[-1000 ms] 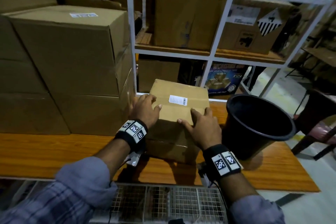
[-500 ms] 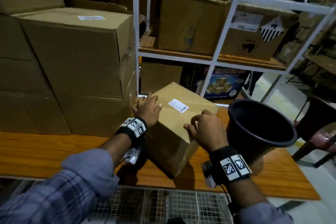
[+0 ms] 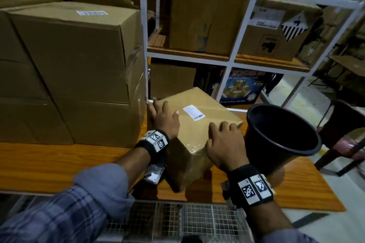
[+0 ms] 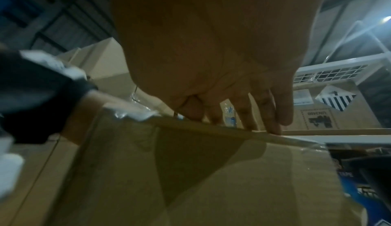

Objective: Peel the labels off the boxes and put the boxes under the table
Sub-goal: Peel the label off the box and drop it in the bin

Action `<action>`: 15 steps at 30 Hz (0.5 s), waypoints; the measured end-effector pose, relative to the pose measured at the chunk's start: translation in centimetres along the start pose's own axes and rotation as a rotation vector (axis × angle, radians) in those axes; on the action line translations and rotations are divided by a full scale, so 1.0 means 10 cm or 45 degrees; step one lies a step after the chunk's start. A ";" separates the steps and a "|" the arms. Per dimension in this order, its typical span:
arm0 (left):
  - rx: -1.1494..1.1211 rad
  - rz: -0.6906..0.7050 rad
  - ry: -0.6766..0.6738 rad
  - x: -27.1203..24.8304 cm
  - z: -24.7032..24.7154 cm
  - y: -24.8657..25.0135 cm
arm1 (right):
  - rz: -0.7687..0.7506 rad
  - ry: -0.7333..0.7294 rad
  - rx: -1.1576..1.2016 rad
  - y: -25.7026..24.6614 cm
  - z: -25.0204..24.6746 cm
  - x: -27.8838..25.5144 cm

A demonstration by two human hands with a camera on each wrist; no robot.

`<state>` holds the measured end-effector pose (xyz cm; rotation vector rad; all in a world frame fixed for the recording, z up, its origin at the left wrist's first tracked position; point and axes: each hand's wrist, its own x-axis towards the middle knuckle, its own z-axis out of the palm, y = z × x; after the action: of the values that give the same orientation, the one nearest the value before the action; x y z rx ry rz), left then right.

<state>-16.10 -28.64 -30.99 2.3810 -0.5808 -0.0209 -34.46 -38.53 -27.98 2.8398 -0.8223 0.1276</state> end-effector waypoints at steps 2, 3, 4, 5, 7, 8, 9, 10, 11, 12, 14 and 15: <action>0.042 0.088 -0.106 0.16 -0.07 -0.13 | -0.019 0.047 0.038 0.01 -0.05 -0.04; 0.065 0.120 -0.164 0.22 -0.13 -0.17 | -0.021 0.066 0.068 0.00 -0.08 -0.05; 0.081 0.144 -0.222 0.28 -0.18 -0.21 | -0.030 0.086 0.102 0.00 -0.07 -0.04; 0.091 0.161 -0.275 0.32 -0.23 -0.22 | -0.033 0.104 0.156 0.01 -0.06 -0.03; 0.127 0.195 -0.350 0.37 -0.30 -0.21 | -0.064 0.123 0.286 0.01 -0.05 0.00; 0.154 0.217 -0.368 0.38 -0.32 -0.20 | -0.088 0.137 0.343 0.02 -0.04 0.02; 0.189 0.244 -0.373 0.39 -0.31 -0.18 | -0.100 0.140 0.405 0.02 -0.05 0.03; 0.222 0.272 -0.363 0.38 -0.29 -0.16 | -0.108 0.134 0.469 0.01 -0.04 0.06; 0.241 0.289 -0.339 0.37 -0.27 -0.15 | -0.112 0.119 0.532 0.01 -0.04 0.09; 0.249 0.299 -0.302 0.35 -0.24 -0.15 | -0.115 0.102 0.578 0.00 -0.03 0.13; 0.255 0.326 -0.222 0.33 -0.20 -0.17 | -0.119 0.056 0.636 -0.03 -0.02 0.22; 0.259 0.342 -0.190 0.33 -0.19 -0.18 | -0.124 0.027 0.668 -0.05 -0.02 0.26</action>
<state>-12.12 -27.57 -30.21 2.4896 -1.0129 -0.0224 -32.03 -39.44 -27.55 3.3489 -0.7306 0.4154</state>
